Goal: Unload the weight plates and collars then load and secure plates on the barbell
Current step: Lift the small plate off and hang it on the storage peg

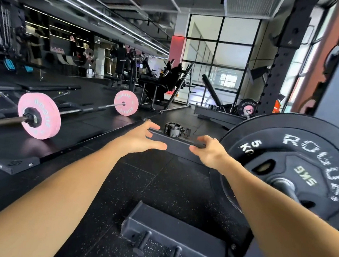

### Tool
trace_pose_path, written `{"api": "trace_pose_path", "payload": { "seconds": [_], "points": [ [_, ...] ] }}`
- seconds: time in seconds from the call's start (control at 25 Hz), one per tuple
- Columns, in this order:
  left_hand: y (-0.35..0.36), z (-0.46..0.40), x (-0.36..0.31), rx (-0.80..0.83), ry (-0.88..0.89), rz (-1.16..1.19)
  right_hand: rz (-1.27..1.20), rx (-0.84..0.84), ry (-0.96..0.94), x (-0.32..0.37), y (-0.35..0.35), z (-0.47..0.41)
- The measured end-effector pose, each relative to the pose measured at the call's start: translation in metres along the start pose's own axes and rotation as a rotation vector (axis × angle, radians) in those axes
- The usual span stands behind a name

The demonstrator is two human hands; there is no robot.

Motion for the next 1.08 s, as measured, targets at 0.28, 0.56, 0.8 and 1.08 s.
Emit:
{"api": "trace_pose_path", "payload": {
  "seconds": [0.28, 0.56, 0.8, 1.08],
  "points": [
    [0.054, 0.055, -0.086, 0.097, 0.079, 0.023, 0.085, -0.182, 0.085, -0.053, -0.110, 0.096],
    [0.138, 0.049, -0.175, 0.154, 0.165, 0.034, 0.144, -0.329, 0.258, -0.146, -0.211, 0.162],
    [0.179, 0.003, -0.201, 0.105, 0.182, 0.001, 0.082, -0.341, 0.341, -0.207, -0.223, 0.152],
    [0.223, -0.063, -0.213, -0.016, 0.239, -0.118, -0.013, -0.417, 0.433, -0.266, -0.222, 0.106]
  ]
}}
Point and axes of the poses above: each hand's wrist, its own z-axis away from the middle knuckle, its own y-axis out of the palm, x = y × z, the point moved 9 cm from there along -z, towards the middle knuckle, and after that the axes turned 11 degrees about -z, right-handed, at the moved point
